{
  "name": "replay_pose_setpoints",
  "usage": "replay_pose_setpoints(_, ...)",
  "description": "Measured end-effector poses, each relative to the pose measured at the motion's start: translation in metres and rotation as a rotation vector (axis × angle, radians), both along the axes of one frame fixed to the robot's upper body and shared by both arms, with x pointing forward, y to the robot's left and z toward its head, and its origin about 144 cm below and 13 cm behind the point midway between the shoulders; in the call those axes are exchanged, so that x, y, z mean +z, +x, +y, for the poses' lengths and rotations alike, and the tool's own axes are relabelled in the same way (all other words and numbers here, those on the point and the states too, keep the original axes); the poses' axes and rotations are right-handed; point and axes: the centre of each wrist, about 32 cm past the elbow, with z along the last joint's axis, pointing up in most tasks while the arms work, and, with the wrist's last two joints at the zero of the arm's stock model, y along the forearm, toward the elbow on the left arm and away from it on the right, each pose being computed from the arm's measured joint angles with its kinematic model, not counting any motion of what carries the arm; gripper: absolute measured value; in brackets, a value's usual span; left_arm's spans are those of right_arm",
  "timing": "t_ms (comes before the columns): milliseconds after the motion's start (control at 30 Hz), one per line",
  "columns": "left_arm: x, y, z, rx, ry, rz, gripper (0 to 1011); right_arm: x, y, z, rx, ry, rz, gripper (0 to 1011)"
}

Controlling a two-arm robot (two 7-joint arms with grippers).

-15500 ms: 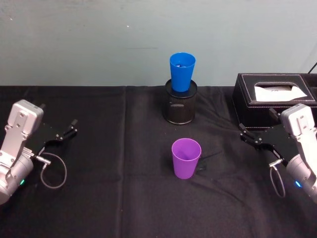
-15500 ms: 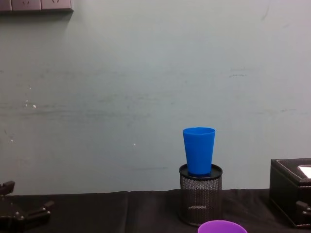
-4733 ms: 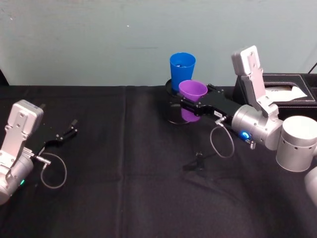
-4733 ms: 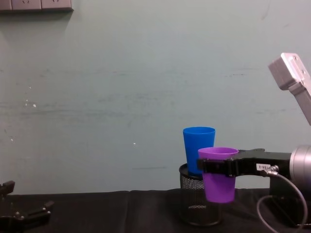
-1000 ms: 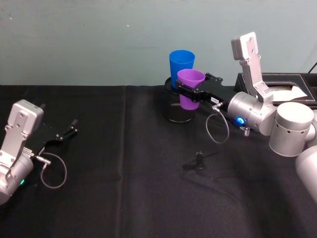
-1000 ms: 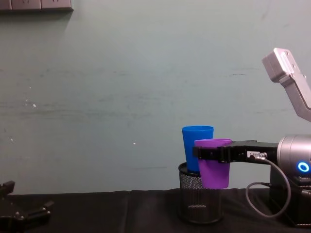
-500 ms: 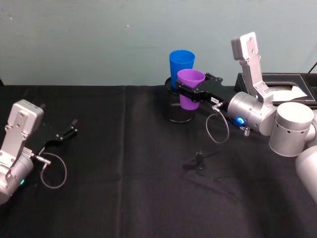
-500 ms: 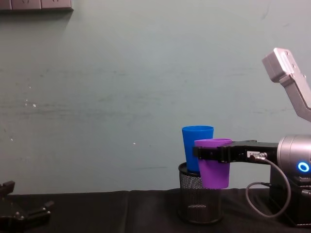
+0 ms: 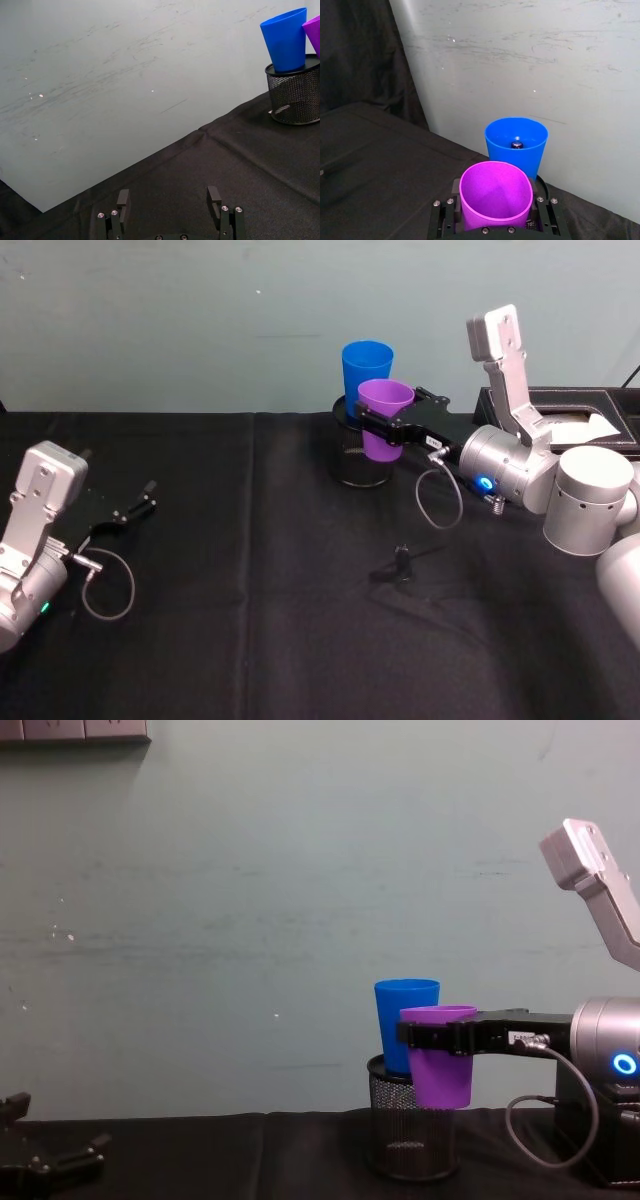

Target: Pick up one cup with a gripper and tap it against the other cup.

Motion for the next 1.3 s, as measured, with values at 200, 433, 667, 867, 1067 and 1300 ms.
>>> replay_pose_setpoints(200, 0.0, 0.0, 0.0, 0.0, 0.0, 0.0, 1000, 0.0, 0.0, 0.0, 0.0, 0.0, 0.0, 733)
replay_pose_setpoints(433, 0.0, 0.0, 0.0, 0.0, 0.0, 0.0, 1000, 0.0, 0.0, 0.0, 0.0, 0.0, 0.0, 733)
replay_pose_setpoints(667, 0.0, 0.0, 0.0, 0.0, 0.0, 0.0, 1000, 0.0, 0.0, 0.0, 0.0, 0.0, 0.0, 733)
replay_pose_setpoints(867, 0.0, 0.0, 0.0, 0.0, 0.0, 0.0, 1000, 0.0, 0.0, 0.0, 0.0, 0.0, 0.0, 733)
replay_pose_setpoints(1067, 0.0, 0.0, 0.0, 0.0, 0.0, 0.0, 1000, 0.0, 0.0, 0.0, 0.0, 0.0, 0.0, 733)
replay_pose_setpoints(1300, 0.0, 0.0, 0.0, 0.0, 0.0, 0.0, 1000, 0.0, 0.0, 0.0, 0.0, 0.0, 0.0, 733)
